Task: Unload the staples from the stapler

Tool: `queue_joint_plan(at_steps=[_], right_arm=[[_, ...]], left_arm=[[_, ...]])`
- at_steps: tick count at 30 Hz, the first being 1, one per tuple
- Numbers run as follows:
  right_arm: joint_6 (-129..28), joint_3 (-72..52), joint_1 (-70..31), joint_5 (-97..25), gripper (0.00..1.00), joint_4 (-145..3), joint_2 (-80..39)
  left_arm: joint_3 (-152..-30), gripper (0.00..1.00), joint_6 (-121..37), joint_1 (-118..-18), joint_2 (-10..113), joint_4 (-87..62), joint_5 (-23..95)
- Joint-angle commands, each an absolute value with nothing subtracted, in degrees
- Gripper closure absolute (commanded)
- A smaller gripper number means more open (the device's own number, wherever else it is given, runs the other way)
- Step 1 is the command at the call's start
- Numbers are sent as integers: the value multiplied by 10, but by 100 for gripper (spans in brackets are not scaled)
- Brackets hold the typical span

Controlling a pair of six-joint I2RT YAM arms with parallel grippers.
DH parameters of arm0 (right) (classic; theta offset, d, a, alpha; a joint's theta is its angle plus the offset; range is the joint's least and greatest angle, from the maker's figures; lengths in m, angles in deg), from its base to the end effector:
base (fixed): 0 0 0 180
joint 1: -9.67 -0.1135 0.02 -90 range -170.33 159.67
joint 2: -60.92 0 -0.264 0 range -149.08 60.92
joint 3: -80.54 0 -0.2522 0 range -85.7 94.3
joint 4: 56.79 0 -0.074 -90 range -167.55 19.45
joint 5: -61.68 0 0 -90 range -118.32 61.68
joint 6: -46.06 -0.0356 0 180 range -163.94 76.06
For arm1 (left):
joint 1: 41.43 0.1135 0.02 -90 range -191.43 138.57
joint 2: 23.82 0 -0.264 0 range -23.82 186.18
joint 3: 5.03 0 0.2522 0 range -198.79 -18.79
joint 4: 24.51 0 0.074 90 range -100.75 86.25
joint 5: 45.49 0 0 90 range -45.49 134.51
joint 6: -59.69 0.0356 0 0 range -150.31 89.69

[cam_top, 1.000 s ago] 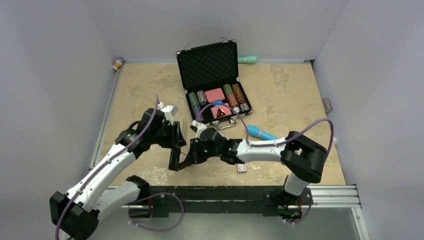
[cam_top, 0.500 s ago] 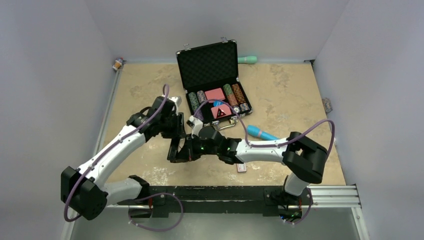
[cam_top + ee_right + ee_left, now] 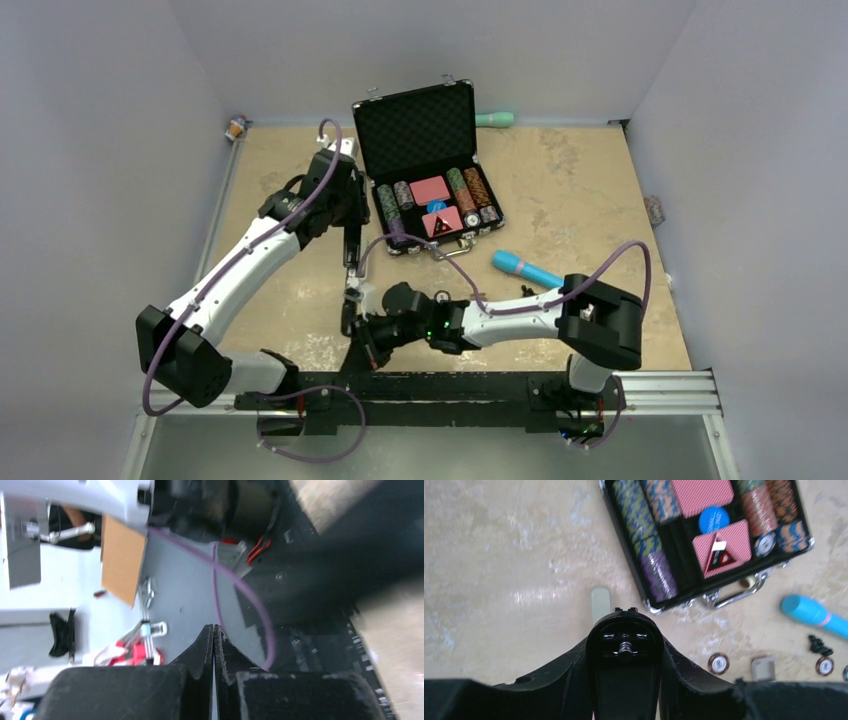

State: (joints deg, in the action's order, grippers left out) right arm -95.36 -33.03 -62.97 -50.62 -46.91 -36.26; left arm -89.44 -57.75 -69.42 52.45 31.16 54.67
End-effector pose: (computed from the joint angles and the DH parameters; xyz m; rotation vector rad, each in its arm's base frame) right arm 0.0974 0.3569 0.2084 -0.7496 2.2610 1.6544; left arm 0.2507 -0.1262 0.3252 -0.0713 2.3964 -0.2444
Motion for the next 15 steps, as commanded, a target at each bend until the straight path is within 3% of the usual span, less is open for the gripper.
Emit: queue_joint_plan(at_steps=[1, 7, 10, 15], right_arm=[[-967, -343, -648, -554, 100, -475, -334], [-962, -381, -648, -536, 100, -506, -279], [-952, -390, -648, -528, 100, -527, -259], [-920, -365, -647, -529, 100, -570, -233]], left_arm=[[-909, 100, -584, -697, 512, 199, 570], [-908, 100, -572, -694, 470, 253, 530], [-967, 100, -553, -661, 475, 347, 408], [-983, 100, -510, -657, 416, 397, 367]])
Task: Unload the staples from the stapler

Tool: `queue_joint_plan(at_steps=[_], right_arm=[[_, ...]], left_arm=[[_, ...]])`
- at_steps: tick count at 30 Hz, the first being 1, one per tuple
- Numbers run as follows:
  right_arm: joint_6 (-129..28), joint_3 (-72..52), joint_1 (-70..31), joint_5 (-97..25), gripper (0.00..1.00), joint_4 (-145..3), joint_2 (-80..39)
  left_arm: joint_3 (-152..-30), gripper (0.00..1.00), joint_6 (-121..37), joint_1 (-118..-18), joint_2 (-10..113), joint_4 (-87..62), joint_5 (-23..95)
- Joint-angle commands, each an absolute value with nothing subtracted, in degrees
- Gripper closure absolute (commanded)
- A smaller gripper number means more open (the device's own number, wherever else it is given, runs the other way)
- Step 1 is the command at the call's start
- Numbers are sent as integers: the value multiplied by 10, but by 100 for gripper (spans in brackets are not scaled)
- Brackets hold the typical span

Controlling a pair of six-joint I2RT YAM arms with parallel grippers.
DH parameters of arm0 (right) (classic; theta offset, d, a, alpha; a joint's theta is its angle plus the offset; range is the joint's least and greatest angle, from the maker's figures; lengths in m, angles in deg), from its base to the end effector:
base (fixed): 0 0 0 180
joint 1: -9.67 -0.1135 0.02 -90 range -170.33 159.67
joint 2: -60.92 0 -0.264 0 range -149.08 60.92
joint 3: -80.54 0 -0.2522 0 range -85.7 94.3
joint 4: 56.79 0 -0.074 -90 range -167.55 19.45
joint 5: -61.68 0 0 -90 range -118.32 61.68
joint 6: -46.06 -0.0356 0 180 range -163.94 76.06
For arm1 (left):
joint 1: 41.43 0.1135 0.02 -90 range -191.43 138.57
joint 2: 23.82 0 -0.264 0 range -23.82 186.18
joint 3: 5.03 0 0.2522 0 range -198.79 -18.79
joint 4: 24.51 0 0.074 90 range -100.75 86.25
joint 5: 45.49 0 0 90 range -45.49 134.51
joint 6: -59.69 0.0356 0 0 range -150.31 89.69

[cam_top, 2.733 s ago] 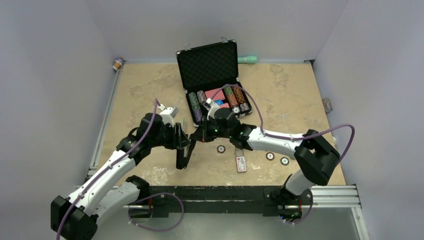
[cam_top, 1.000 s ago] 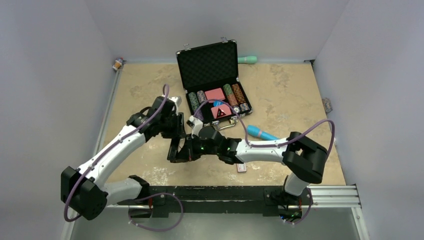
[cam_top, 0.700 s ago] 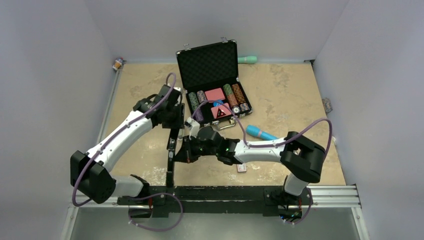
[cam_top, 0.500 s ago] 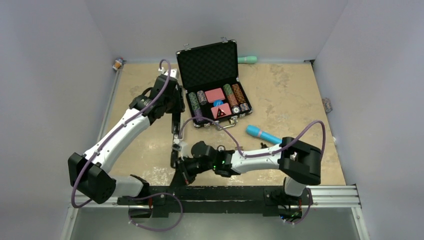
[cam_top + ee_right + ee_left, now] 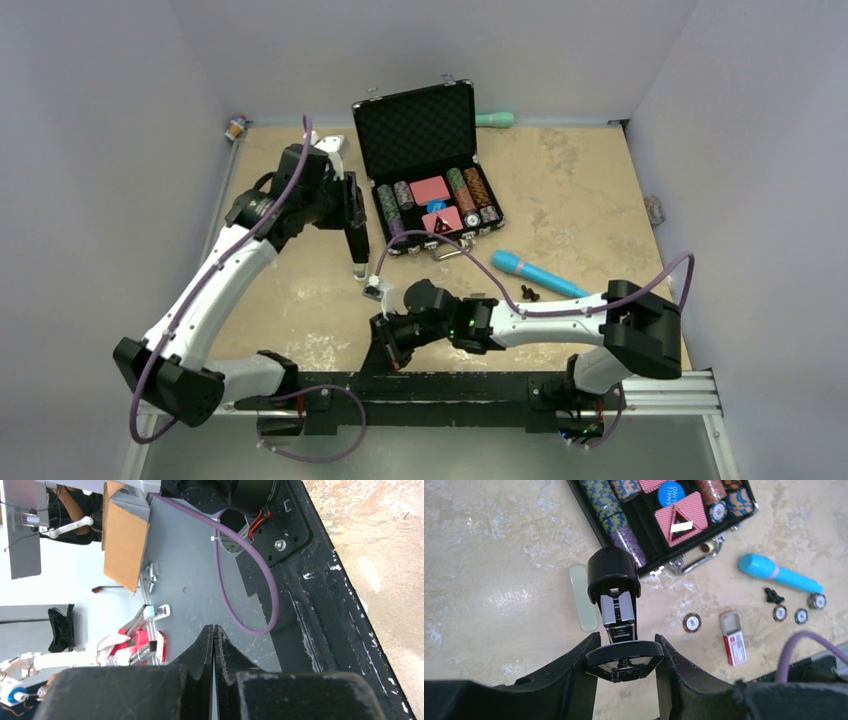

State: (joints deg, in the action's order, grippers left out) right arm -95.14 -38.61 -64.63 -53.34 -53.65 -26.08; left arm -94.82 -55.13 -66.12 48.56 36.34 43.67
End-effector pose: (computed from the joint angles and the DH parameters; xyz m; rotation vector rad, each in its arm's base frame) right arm 0.0749 0.3221 0.2245 -0.8349 2.3059 1.6739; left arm 0.2363 -0.1092 0.3652 0.0048 2.3724 -0.4432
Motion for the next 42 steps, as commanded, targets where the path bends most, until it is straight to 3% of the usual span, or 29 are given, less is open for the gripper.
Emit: queue_joint_plan(at_steps=[1, 9, 12, 16, 22, 28, 31, 36, 42], right_arm=[[-911, -357, -647, -527, 100, -582, -226], [-848, -324, -596, -459, 100, -674, -116], [-839, -340, -551, -441, 85, -682, -51], [-823, -351, -515, -421, 54, -684, 7], [-790, -325, -510, -382, 40, -718, 22], [-779, -308, -505, -328, 38, -748, 29], [-780, -294, -500, -298, 39, -759, 41], [-761, -253, -500, -286, 52, -770, 42], [-746, -189, -499, -280, 46, -802, -30]], left_arm=[[-982, 100, -503, -654, 411, 404, 364], [-904, 100, -481, -645, 347, 360, 276], [-872, 100, -483, -642, 331, 336, 239], [-829, 100, -492, -638, 312, 266, 90], [-788, 100, -529, -638, 290, 147, -142], [-762, 100, -601, -639, 261, 18, -250], [-783, 100, -546, -638, 267, 101, -208], [-790, 100, -529, -638, 294, 148, -176], [-777, 100, -546, -639, 296, 120, -168]])
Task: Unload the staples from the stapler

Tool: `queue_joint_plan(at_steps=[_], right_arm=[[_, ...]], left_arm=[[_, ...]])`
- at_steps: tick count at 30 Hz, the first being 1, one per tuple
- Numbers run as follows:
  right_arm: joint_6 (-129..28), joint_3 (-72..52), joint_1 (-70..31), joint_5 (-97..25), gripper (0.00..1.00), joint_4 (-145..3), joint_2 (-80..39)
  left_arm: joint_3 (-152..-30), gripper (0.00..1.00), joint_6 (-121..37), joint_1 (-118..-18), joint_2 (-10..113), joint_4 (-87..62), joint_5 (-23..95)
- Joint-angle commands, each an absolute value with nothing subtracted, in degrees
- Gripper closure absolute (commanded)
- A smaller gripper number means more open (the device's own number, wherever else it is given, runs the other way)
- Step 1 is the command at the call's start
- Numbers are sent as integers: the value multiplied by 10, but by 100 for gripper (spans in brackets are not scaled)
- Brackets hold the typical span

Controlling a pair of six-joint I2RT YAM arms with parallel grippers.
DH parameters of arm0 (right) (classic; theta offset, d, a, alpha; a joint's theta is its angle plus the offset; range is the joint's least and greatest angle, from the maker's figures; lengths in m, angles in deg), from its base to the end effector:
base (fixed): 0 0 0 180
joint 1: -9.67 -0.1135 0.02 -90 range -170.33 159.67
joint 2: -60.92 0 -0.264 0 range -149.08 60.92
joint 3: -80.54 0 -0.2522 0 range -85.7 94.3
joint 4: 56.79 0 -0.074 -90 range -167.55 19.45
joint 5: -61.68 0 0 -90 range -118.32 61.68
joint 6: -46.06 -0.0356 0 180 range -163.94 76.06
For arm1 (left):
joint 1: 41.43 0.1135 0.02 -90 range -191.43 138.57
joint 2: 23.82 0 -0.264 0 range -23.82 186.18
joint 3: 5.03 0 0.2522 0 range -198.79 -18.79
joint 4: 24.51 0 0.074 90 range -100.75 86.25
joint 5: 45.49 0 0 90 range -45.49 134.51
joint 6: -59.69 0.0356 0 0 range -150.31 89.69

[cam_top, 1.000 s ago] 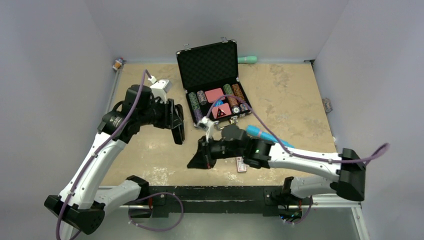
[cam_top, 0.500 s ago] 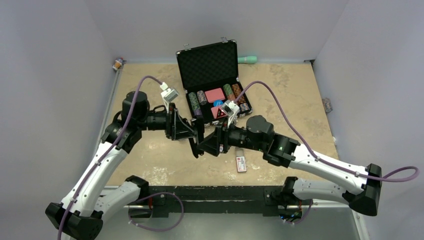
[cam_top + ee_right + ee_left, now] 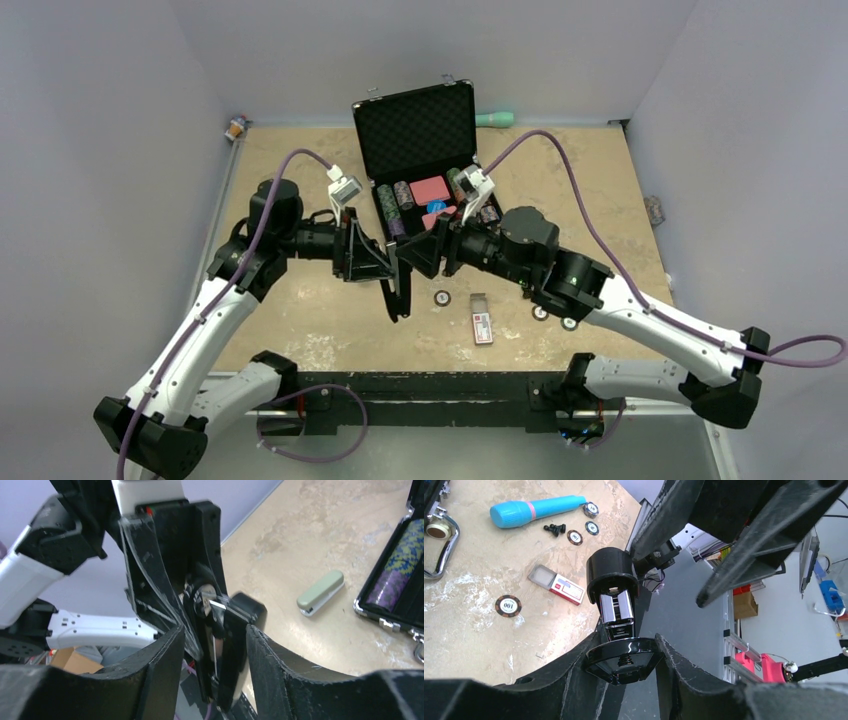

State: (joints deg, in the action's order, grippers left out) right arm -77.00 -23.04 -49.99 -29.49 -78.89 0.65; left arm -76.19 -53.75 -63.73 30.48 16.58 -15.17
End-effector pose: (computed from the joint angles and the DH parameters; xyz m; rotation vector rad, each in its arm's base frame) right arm 0.1208 0.2078 0.4015 -0.4377 1.7783 1.2073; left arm 0.1652 -0.1010 0.3633 0.7079 1.9686 -1.5296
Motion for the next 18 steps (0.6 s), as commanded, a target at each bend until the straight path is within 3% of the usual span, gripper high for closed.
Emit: queue_joint_plan(at_steps=[1, 18], right_arm=[[-746, -189, -499, -280, 44, -796, -38], [-753, -184, -501, -230, 52, -836, -117]], left_arm=[[-777, 100, -547, -639, 295, 121, -165], [-776, 100, -517, -638, 302, 152, -146]])
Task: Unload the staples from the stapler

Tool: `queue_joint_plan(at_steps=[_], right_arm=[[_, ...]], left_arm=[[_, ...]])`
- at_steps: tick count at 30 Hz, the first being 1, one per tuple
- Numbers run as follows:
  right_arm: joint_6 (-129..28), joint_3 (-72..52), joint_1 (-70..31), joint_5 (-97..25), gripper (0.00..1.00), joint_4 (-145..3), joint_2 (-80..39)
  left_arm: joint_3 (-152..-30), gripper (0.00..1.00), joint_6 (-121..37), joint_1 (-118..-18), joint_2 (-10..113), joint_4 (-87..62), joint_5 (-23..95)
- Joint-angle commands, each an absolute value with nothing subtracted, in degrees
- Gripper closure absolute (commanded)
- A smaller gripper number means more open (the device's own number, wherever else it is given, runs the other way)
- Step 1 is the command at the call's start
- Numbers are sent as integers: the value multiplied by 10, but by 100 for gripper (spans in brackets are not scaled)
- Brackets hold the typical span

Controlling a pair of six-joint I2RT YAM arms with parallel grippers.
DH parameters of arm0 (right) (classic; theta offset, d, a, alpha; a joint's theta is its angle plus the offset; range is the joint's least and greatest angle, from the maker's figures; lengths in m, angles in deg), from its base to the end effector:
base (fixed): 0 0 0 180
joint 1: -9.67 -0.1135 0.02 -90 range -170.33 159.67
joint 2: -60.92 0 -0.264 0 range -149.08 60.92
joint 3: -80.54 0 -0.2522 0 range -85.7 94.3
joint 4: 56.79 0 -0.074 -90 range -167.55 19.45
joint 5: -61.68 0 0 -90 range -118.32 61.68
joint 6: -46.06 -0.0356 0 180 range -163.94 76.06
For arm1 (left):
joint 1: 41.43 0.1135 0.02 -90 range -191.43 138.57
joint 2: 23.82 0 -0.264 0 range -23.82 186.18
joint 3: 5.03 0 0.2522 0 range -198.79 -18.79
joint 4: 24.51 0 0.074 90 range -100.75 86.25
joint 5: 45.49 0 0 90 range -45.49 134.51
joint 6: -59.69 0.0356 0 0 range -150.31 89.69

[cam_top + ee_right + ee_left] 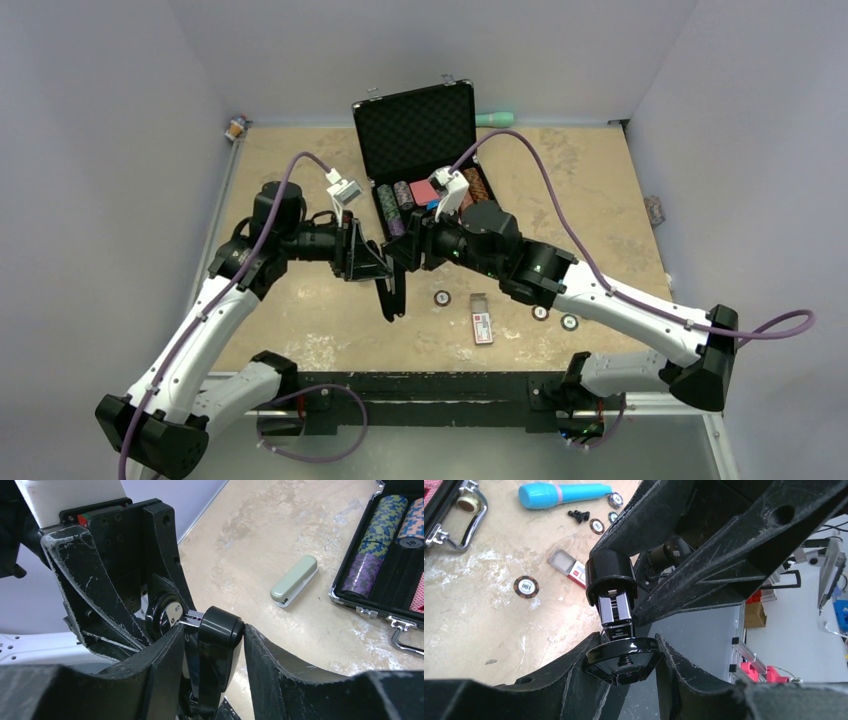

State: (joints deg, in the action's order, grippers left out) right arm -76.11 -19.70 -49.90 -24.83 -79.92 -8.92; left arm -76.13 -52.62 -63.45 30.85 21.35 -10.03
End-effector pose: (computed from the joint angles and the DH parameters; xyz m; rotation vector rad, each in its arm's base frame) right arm 0.1458 0.2438 0.3797 -0.4134 1.8935 1.0609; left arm 0.1668 -0.0987 0.3537 0.6188 2.0744 -1.4463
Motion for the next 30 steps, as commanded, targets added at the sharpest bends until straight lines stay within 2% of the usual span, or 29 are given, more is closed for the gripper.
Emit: queue_joint_plan(at_steps=[1, 5, 7, 10, 16, 21, 30], right_arm=[[-754, -185, -501, -230, 52, -838, -121], [-758, -198, -500, -223, 67, -837, -127], [-763, -210, -501, -220, 83, -834, -127], [-775, -232, -501, -210, 100, -827, -128], [-810, -308, -500, -251, 100, -779, -164], [-841, -366, -500, -304, 100, -714, -206], [-846, -394, -511, -333, 100, -670, -271]], left_arm=[[-776, 100, -517, -638, 303, 152, -146], [-778, 100, -512, -638, 302, 158, -138], [-782, 100, -506, -638, 300, 168, -132], [-792, 100, -499, -638, 289, 193, -101], [-869, 100, -500, -638, 282, 309, 65], [-921, 100, -507, -638, 271, 362, 136], [-996, 100, -519, -638, 284, 405, 162]])
